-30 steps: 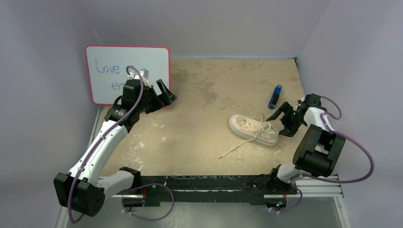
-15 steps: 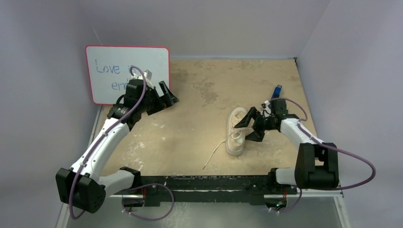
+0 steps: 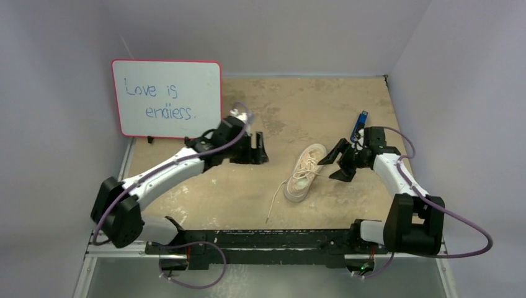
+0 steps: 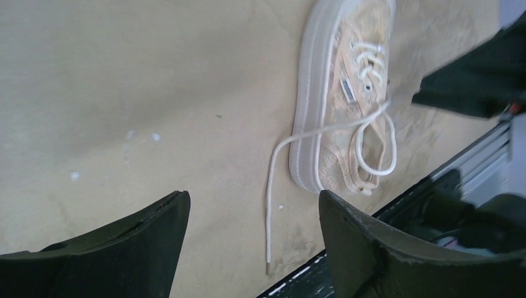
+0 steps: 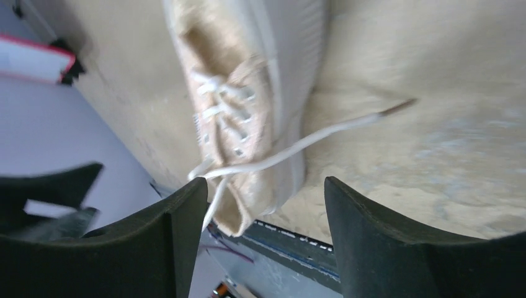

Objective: Tie the shoes

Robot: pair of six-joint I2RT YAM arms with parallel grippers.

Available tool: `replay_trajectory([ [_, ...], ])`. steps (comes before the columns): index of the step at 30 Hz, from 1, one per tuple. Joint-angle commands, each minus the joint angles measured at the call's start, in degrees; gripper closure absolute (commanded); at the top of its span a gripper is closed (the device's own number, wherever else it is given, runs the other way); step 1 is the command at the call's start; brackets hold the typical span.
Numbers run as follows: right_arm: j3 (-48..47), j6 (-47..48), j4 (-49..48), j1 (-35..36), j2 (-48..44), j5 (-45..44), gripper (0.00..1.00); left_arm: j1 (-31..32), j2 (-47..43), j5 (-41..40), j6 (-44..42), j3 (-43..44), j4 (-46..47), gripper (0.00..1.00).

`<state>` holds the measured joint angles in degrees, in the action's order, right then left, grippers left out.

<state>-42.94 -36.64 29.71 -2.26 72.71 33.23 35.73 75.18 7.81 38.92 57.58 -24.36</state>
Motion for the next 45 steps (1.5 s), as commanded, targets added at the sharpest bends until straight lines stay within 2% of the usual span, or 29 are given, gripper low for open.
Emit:
replay_trajectory([
  [1, 0.9, -0.3, 3.2, -4.2, 2.0, -2.8, 0.3, 9.2, 7.6, -7.6, -8.2, 3.5, 7.2, 0.32],
  [4, 2.6, -4.9, -0.1, -4.3, 3.8, -0.9, 0.32, 10.7, 13.1, -3.7, -11.6, 1.9, 15.0, 0.44],
  [6, 3.4, -6.8, -1.6, -4.3, 3.9, -1.8, 0.33, 11.2, 16.9, -1.2, -14.1, 2.1, 16.9, 0.46],
  [9, 3.3, -7.1, -3.8, -4.4, 4.1, -2.9, 0.33, 11.4, 21.6, 0.9, -16.6, 1.9, 19.8, 0.45],
  [12, 2.9, -4.3, -8.7, -4.4, 6.2, 1.9, 0.31, 11.5, 24.5, 5.2, -17.3, 1.4, 23.4, 0.41],
  [14, 2.1, -3.5, -9.3, -4.4, 8.8, 2.0, 0.3, 11.6, 26.2, 6.9, -17.0, 1.1, 27.0, 0.41],
  [18, 4.9, -8.6, -14.4, -4.4, 10.4, 4.7, 0.34, 12.2, 30.0, 9.3, -16.3, 1.8, 28.8, 0.42],
  [23, 6.5, -12.9, -20.8, -4.4, 11.4, 3.6, 0.37, 13.9, 32.8, 10.6, -13.2, 2.5, 31.7, 0.43],
  [25, 4.4, -10.9, -17.2, -4.5, 12.4, 2.5, 0.42, 14.0, 32.8, 10.5, -12.1, 2.3, 32.7, 0.44],
  [26, 2.0, -8.6, -14.8, -4.5, 12.6, 0.4, 0.49, 13.9, 32.7, 10.5, -12.0, 2.1, 33.0, 0.45],
  [29, -1.4, -3.4, -8.0, -4.5, 12.8, -5.2, 0.85, 13.9, 31.8, 10.2, -12.6, 2.1, 32.8, 0.5],
  [31, -2.0, -1.2, -4.2, -4.6, 12.0, -8.7, 0.97, 13.8, 30.8, 9.4, -13.5, 2.6, 31.6, 0.5],
  [32, -1.8, -0.6, -3.0, -4.6, 11.1, -9.9, 0.99, 13.7, 29.9, 9.0, -14.0, 2.6, 31.0, 0.5],
  [37, -1.0, 1.5, 0.8, -4.6, 6.1, -13.4, 0.95, 12.5, 24.9, 9.0, -13.3, -0.8, 33.6, 0.43],
  [40, -1.2, 4.0, -0.1, -4.6, 4.2, -10.8, 0.91, 12.4, 23.7, 9.7, -13.4, -1.6, 34.6, 0.39],
  [42, -2.0, 6.6, 0.3, -4.5, 5.0, -10.6, 0.91, 12.4, 24.4, 10.5, -13.2, -1.0, 34.6, 0.38],
  [45, -3.4, 9.4, 0.5, -4.6, 7.6, -8.3, 0.85, 12.4, 26.2, 11.2, -12.3, 0.6, 34.0, 0.38],
])
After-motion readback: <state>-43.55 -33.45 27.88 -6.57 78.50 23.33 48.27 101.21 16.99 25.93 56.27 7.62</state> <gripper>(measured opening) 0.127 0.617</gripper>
